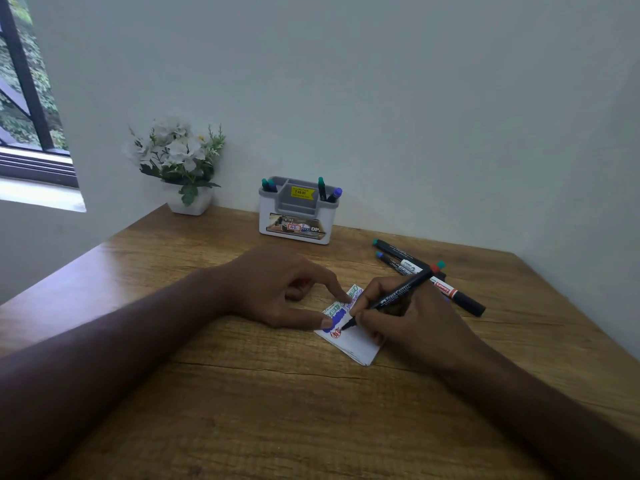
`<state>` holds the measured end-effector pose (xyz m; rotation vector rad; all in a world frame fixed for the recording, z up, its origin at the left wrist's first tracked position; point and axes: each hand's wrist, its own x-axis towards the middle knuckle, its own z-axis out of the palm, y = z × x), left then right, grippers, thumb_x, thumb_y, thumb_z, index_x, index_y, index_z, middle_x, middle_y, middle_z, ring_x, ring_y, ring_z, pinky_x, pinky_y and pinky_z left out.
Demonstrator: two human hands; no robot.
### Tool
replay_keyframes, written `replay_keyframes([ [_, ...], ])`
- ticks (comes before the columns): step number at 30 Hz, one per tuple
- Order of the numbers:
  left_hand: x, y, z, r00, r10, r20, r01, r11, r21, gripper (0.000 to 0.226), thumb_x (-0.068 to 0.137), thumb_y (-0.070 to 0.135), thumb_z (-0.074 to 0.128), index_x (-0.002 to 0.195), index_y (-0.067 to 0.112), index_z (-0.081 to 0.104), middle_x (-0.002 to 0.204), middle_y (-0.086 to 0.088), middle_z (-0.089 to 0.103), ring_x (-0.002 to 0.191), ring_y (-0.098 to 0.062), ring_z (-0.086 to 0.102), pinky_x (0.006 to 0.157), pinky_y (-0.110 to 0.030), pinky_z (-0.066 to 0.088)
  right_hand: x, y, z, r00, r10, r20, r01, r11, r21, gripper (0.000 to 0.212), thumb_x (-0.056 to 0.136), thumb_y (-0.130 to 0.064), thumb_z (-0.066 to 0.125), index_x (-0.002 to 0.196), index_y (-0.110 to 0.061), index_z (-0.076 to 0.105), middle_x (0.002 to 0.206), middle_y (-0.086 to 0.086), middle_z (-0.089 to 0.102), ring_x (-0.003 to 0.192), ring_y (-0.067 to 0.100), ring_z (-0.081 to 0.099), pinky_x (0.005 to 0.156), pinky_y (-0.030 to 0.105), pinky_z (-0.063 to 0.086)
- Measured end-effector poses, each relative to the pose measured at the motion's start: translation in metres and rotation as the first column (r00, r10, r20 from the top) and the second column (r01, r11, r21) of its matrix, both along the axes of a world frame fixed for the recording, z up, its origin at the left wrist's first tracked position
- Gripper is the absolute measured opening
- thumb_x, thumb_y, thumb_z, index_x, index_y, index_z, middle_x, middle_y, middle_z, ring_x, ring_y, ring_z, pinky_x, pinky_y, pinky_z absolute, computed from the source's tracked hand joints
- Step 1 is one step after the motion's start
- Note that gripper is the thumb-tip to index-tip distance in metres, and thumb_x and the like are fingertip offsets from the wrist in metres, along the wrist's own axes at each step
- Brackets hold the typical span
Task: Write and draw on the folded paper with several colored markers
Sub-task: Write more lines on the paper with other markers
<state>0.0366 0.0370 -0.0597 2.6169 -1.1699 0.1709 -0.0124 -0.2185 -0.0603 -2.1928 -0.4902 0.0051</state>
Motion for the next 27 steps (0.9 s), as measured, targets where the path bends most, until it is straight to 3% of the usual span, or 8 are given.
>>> replay_keyframes([
  [8, -0.0006, 0.0001, -0.0011, 1.000, -0.008, 0.007, 0.008, 1.000, -0.008, 0.048, 0.089, 0.073, 0.059, 0.133, 0.054, 0.058, 0.058, 0.007, 0.050, 0.059, -0.012, 0.051, 0.055, -0.040, 0.040, -0.0008, 0.0000, 0.0013, 1.000, -0.019, 0.001, 0.019, 1.000, 0.003, 0.009, 0.090, -0.024, 0.076, 0.082, -0.029, 0.076, 0.081, -0.022, 0.076, 0.076, -0.008, 0.070, 0.060, 0.010, 0.054],
  [20, 0.0006, -0.0002, -0.0012, 1.000, -0.001, -0.005, 0.001, 1.000, -0.007, 0.047, 0.088, 0.077, 0.058, 0.131, 0.058, 0.056, 0.056, 0.010, 0.047, 0.058, -0.010, 0.049, 0.054, -0.041, 0.040, -0.0019, -0.0002, 0.0036, 0.999, -0.035, -0.003, 0.034, 0.999, -0.015, 0.009, 0.090, -0.025, 0.075, 0.083, -0.030, 0.076, 0.091, -0.016, 0.078, 0.086, -0.008, 0.069, 0.062, 0.011, 0.055],
  [27, 0.0014, 0.0007, -0.0017, 1.000, -0.001, 0.005, 0.001, 1.000, 0.003, 0.048, 0.089, 0.074, 0.060, 0.133, 0.055, 0.057, 0.059, 0.007, 0.051, 0.059, -0.011, 0.050, 0.054, -0.036, 0.039, -0.0018, -0.0001, 0.0043, 0.999, -0.044, -0.007, 0.044, 0.999, -0.013, 0.009, 0.091, -0.025, 0.075, 0.083, -0.030, 0.076, 0.090, -0.017, 0.077, 0.081, -0.011, 0.068, 0.059, 0.009, 0.053],
])
